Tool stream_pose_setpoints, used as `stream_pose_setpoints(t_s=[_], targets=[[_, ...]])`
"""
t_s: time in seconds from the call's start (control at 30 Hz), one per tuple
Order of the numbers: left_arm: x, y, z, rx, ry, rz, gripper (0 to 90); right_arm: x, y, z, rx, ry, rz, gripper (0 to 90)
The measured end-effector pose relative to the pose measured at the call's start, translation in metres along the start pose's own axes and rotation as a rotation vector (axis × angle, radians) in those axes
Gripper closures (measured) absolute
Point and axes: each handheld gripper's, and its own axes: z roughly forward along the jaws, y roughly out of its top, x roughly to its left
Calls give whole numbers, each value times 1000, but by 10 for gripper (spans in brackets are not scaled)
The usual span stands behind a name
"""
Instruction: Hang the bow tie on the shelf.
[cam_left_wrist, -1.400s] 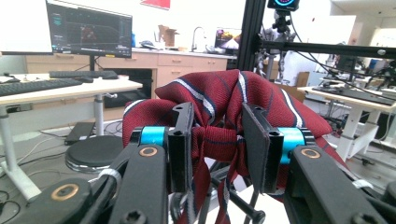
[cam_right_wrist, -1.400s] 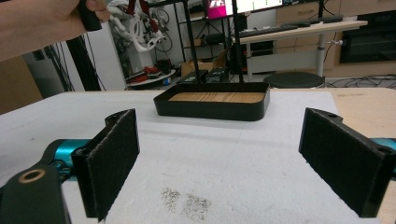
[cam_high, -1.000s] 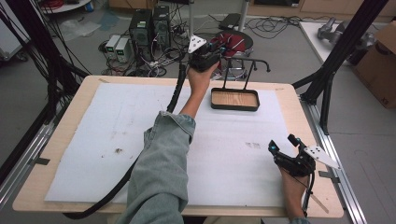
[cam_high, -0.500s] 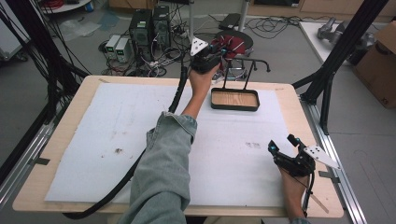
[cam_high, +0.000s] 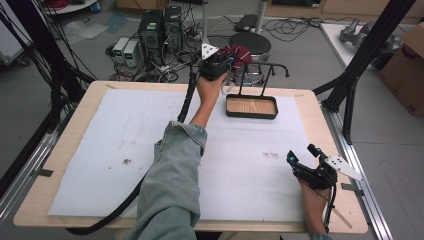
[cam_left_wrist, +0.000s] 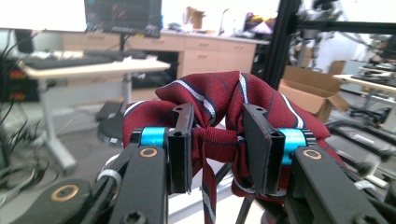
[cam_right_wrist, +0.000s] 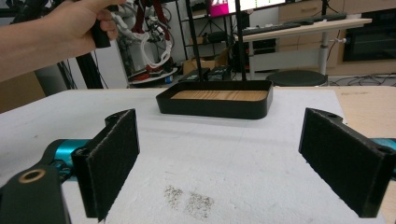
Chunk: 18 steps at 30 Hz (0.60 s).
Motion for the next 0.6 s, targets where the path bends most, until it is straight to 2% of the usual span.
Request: stream_pose_setpoints(t_s=[0.07, 0.2, 0.3, 0.4, 0.6], targets=[[2, -4, 0, 5, 6, -19, 643, 0, 0, 0, 2, -1, 0, 113], [5, -10, -1, 6, 11, -24, 641, 0, 0, 0, 1, 0, -4, 113], [8, -12, 0, 23, 24, -9, 637, 0, 0, 0, 1, 0, -4, 113], [11, -16, 0, 40, 34, -23, 632, 0, 0, 0, 1, 0, -3, 113], [14, -24, 0, 43, 32, -38, 610, 0, 0, 0, 5, 1, 0, 113]])
